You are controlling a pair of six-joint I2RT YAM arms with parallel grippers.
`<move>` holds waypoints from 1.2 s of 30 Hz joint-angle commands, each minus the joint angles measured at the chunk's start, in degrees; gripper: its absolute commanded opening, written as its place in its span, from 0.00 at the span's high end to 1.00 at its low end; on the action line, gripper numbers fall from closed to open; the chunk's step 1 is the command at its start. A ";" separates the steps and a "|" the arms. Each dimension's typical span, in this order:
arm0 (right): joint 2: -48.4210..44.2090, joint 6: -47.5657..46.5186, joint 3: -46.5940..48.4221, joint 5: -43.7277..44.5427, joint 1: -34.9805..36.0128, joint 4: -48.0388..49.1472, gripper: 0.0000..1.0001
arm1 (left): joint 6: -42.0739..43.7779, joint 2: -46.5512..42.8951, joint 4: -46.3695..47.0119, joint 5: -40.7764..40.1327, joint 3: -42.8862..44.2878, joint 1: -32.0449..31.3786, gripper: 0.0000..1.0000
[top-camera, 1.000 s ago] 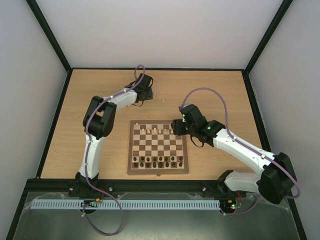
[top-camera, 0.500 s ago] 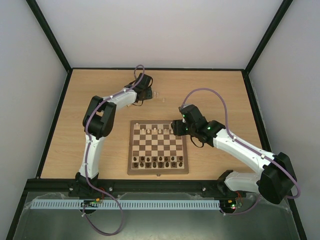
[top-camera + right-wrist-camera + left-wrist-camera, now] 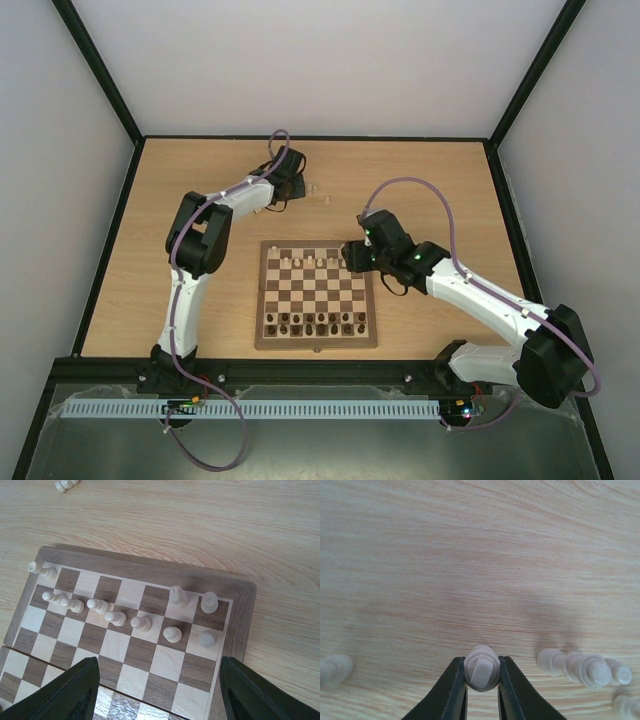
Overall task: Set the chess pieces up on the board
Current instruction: Pick up the chess piece at the center of the board, then place the chess piece on the chessboard.
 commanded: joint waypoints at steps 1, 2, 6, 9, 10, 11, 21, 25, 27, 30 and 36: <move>0.10 -0.80 -0.99 -0.32 -0.14 0.14 0.34 | -0.06 -1.17 -0.64 -0.35 1.61 -0.53 0.91; 0.01 -0.80 -1.03 -0.33 -0.13 0.11 0.34 | 0.06 -1.75 -1.27 -1.06 1.36 -0.70 0.91; -0.64 -0.71 -1.34 -0.42 -0.14 0.28 0.34 | 0.02 -7.30 -1.73 -3.50 -4.32 -1.90 0.92; -1.17 -0.62 -1.45 -0.34 -0.13 0.38 0.34 | -0.75 -13.60 -0.95 -3.66 -11.40 -2.87 0.91; -1.36 -0.55 -1.50 -0.43 -0.18 0.45 0.34 | -0.90 -15.54 -0.96 -3.65 -13.31 -3.26 0.91; -1.56 -0.54 -1.56 -0.46 -0.14 0.54 0.34 | -1.00 -17.33 -1.17 -3.72 -15.07 -3.80 0.91; -2.96 0.40 -2.96 1.23 -0.19 1.25 0.33 | -0.60 -31.32 -4.70 -4.07 -25.68 -12.99 0.91; -3.85 1.08 -3.51 3.29 -0.13 1.46 0.21 | -0.40 -34.16 -5.31 -3.81 -27.94 -16.45 0.90; -3.88 1.26 -3.52 3.76 -0.15 1.52 0.16 | -0.30 -35.06 -5.57 -3.48 -28.85 -17.74 0.90; -3.90 1.59 -3.89 4.48 -0.13 1.88 0.00 | -0.61 -36.31 -5.83 -3.94 -30.53 -19.61 0.90; -3.82 2.06 -4.17 5.39 -0.17 2.39 0.01 | -0.80 -36.49 -5.20 -4.56 -32.52 -21.53 0.90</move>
